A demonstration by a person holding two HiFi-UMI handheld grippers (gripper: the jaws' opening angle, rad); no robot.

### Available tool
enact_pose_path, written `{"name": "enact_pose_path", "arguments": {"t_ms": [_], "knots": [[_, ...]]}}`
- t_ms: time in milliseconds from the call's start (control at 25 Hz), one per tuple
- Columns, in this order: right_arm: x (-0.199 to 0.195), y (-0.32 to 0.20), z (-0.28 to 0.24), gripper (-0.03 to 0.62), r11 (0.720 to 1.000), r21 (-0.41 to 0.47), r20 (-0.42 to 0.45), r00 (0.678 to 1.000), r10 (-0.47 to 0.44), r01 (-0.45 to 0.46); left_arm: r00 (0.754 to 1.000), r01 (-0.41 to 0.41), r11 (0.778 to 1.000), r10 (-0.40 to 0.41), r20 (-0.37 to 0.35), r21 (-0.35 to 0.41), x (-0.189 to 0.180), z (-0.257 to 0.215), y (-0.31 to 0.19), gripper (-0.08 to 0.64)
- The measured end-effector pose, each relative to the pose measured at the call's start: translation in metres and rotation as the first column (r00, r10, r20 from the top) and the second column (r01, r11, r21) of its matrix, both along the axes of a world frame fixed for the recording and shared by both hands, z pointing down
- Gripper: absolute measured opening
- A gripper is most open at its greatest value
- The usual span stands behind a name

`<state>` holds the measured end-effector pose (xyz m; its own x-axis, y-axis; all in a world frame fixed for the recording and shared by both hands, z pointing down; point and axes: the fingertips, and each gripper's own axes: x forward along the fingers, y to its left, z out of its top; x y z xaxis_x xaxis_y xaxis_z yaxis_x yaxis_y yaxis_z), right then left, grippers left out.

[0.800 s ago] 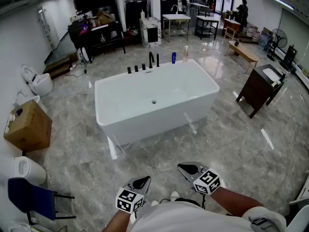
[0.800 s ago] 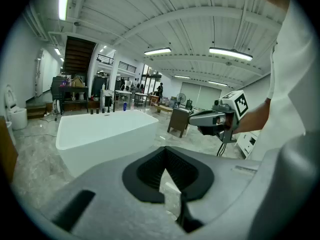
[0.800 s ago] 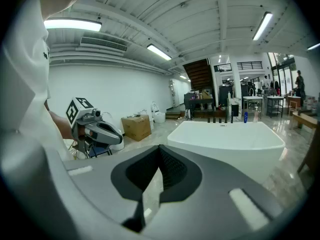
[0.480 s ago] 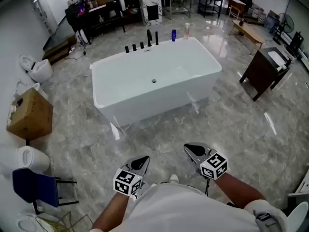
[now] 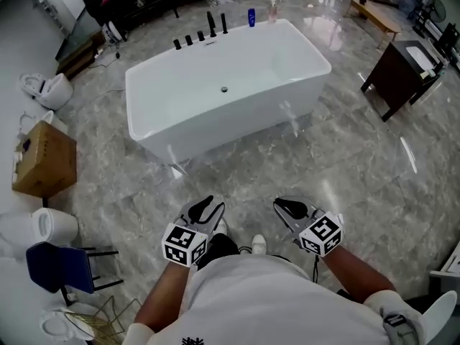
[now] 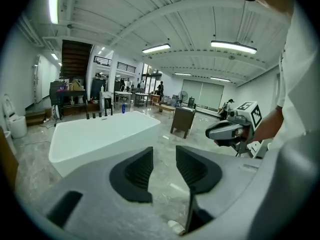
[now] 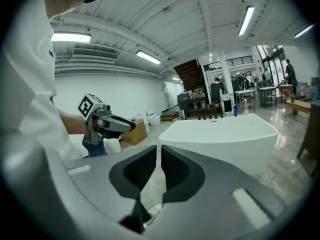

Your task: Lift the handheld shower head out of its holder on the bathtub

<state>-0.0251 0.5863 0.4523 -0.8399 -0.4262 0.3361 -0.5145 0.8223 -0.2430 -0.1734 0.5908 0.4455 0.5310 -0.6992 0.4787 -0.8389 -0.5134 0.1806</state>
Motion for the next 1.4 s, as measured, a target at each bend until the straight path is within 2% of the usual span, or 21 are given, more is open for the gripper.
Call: {"name": "enact_pose_path", "arguments": {"t_ms": [120,400,560,800,920,1120,1400], "knots": [[0.003,-0.026,0.012,0.071,1.0,-0.02,-0.014,1.0,0.015,-0.015,1.0,0.008,1.0,-0.008,-0.021,-0.006,-0.002,0.006,-0.035,0.176],[-0.028,-0.095,0.014,0.069,0.998,-0.015,-0.072,0.995,0.066,-0.067,0.999,-0.024,1.0,0.024,-0.023,0.015,-0.034,0.011,-0.129,0.225],[-0.058,-0.148,0.0,0.055,0.992,0.009,-0.083,0.988,0.127,-0.127,0.996,-0.079,0.997,0.079,-0.027,0.003,-0.063,0.013,-0.188,0.225],[-0.089,-0.213,-0.011,0.049,0.974,0.022,-0.098,0.969,0.227,-0.226,0.981,-0.195,0.98,0.195,0.014,0.032,-0.089,0.013,-0.275,0.241],[-0.098,-0.233,-0.006,0.049,0.969,0.007,-0.119,0.961,0.248,-0.249,0.977,-0.214,0.976,0.214,0.015,0.031,-0.099,0.021,-0.312,0.244],[-0.084,-0.263,-0.007,0.041,0.955,-0.008,-0.141,0.946,0.291,-0.295,0.982,-0.186,0.982,0.186,-0.035,0.01,-0.097,0.03,-0.356,0.244],[-0.038,-0.331,0.002,0.031,0.956,0.004,-0.133,0.947,0.291,-0.293,0.989,-0.148,0.989,0.148,-0.006,-0.011,-0.07,0.04,-0.432,0.249]]}}
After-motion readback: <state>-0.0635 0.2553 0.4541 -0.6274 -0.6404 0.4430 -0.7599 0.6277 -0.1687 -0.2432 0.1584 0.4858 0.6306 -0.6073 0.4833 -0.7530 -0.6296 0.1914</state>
